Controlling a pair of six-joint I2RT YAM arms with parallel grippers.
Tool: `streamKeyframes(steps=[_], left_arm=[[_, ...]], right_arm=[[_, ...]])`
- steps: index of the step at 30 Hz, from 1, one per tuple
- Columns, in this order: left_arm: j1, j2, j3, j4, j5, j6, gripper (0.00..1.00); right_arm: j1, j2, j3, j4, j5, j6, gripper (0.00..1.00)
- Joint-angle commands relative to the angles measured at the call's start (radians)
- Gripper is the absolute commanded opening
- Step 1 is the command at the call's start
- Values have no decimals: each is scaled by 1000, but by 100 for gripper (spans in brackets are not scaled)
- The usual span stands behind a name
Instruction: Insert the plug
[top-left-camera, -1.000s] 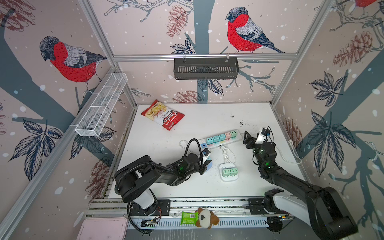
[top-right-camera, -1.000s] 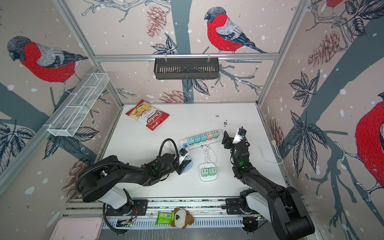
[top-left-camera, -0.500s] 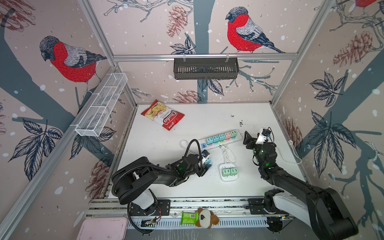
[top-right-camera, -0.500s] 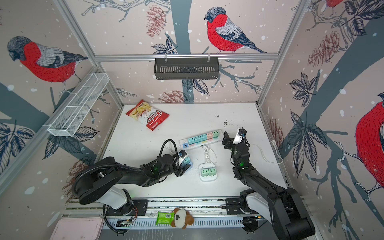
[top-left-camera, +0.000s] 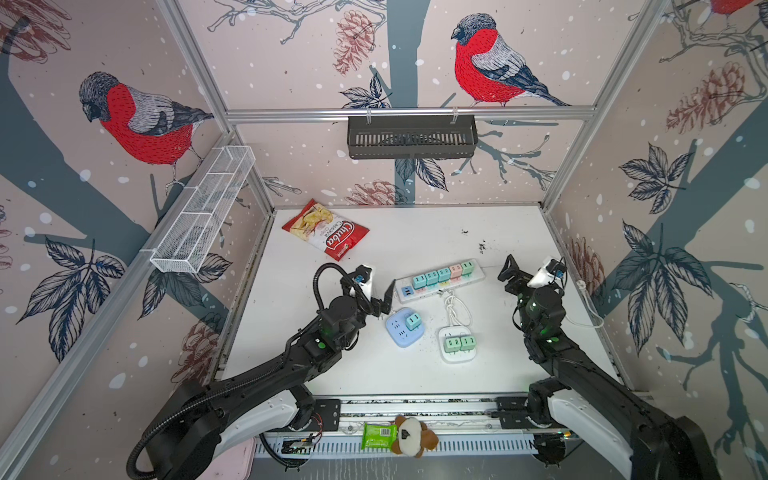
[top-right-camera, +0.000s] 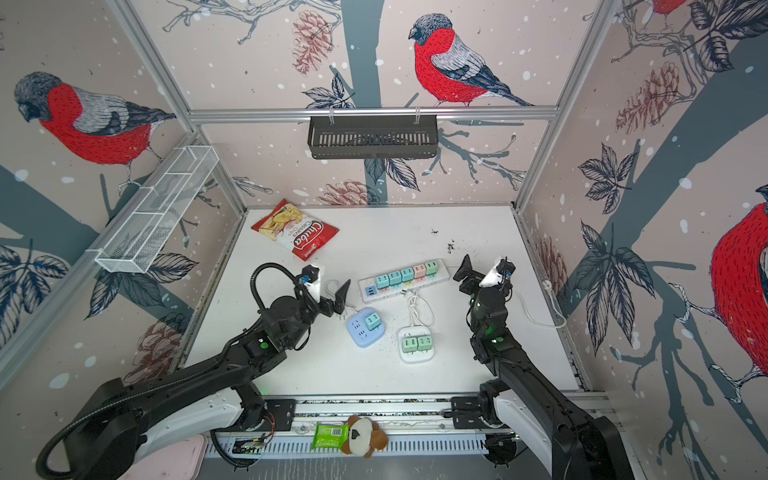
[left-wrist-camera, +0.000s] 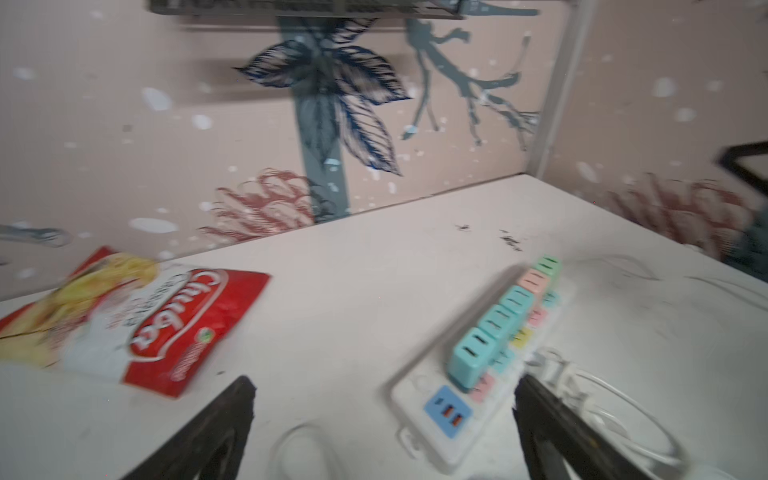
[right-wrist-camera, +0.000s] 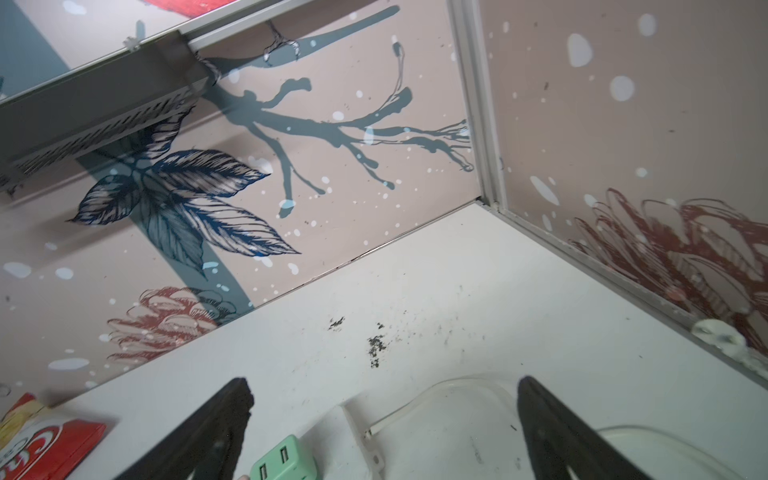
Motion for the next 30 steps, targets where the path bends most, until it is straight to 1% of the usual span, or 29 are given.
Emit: streamKeyframes(steps=[1,2,4,5,7,10,12,13,14,15,18,19,21,23,24,25,27,28,29,30], left_arm=[[102,9,-30,84,-247,79,96],[153,25,-30,74,-261,60,96],[280,62,-25,31,-201,7,96],[323,79,-40,55,-191,-16,96],[395,125,-110,199,-202,-43,96],[407,185,-202,393,-231,21,96],[421,247,-238,512,-223,46,97],[418,275,-230,537,-262,63,97],[416,280,-209,501,-290,48,96],[423,283,-192,466,-296,33,96],[440,325,-190,533,-295,54,96],[445,348,-174,537,-283,59,97],[451,386,-142,531,-267,70,97],[451,400,-141,557,-227,91,96],[455,410,-165,611,-194,101,96],[470,436,-192,684,-163,111,96],[499,519,-234,863,-149,113,96],[510,538,-239,908,-134,117,96],[515,533,-231,883,-127,111,96],[519,509,-217,821,-120,110,96]], right_arm=[[-2,-6,-57,92,97,-19,100],[-1,-2,-66,113,89,-47,100],[-2,3,-46,74,111,-73,100],[-3,6,-35,55,120,-86,100],[-6,15,-28,64,134,-118,99],[-26,2,-42,61,177,-141,100],[-37,-33,-69,69,164,-180,99],[-42,-55,-104,114,123,-222,100],[-45,-75,-135,155,84,-255,99],[-48,-99,-167,189,48,-273,100],[-78,-122,-227,255,23,-305,100],[-103,-109,-228,256,9,-328,100],[-158,-67,-213,249,-7,-337,100],[-220,-23,-216,280,-98,-342,99],[-244,13,-223,318,-157,-341,100],[-258,54,-211,319,-179,-335,99],[-261,161,-179,318,-188,-354,100],[-260,219,-158,339,-191,-355,100],[-256,252,-130,323,-221,-348,100],[-253,284,-110,326,-305,-362,100]])
